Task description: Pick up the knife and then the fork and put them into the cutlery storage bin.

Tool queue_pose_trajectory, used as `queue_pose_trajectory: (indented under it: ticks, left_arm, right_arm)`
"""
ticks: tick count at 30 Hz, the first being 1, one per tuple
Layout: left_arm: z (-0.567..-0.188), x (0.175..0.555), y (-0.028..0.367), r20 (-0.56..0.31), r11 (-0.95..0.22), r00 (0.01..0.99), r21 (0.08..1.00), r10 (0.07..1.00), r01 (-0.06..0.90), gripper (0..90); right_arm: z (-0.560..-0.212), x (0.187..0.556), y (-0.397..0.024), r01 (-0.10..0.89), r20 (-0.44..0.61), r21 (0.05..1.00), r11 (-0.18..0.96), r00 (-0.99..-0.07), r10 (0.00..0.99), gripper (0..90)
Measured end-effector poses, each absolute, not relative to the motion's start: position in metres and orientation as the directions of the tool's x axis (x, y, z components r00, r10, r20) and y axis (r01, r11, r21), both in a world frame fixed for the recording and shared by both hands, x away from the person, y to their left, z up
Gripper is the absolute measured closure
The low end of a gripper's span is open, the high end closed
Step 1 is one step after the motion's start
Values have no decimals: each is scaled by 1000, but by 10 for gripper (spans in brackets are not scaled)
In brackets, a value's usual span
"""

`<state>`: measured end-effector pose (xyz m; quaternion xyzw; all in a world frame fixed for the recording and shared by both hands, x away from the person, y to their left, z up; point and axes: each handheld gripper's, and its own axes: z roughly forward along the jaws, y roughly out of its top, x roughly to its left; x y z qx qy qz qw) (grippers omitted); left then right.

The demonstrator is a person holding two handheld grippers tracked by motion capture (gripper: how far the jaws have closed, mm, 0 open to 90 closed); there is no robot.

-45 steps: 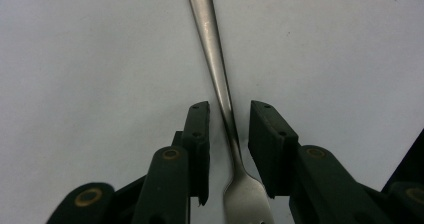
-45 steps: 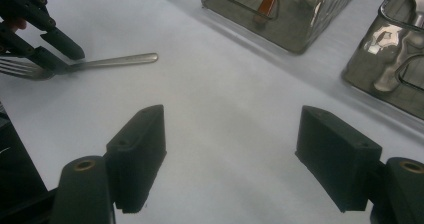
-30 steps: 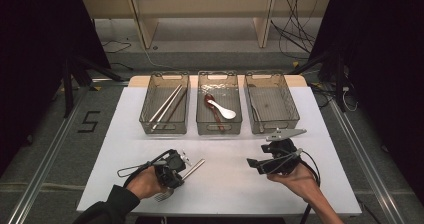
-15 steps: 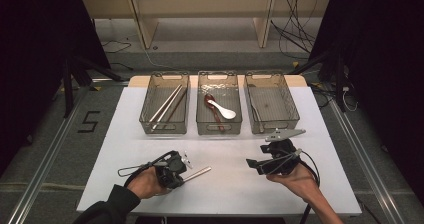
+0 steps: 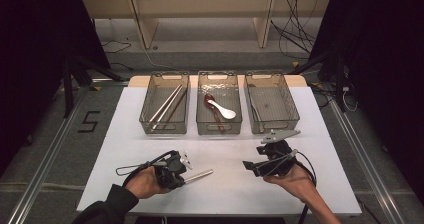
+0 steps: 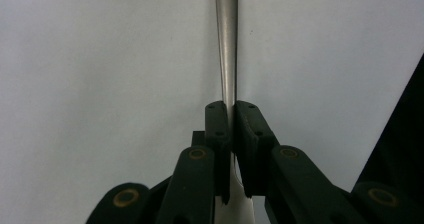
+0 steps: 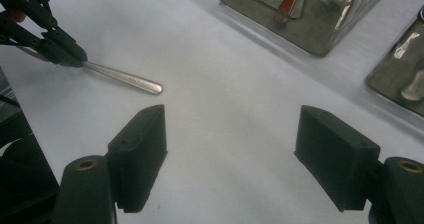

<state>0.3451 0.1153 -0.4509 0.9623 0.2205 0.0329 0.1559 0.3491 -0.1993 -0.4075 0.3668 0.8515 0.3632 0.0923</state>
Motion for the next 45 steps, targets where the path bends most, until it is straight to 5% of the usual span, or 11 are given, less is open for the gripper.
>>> queue_pose_trajectory:
  ticks: [32, 45]
  left_arm:
    - [-427, 333, 113, -21, -853, 918, 361, 397, 377, 843]
    - [-415, 318, 97, -23, -864, 943, 393, 332, 314, 842]
  right_arm:
    - [-411, 343, -174, 529, 115, 667, 525, -769, 629, 291]
    - [-421, 333, -134, 425, 102, 627, 653, -875, 472, 298]
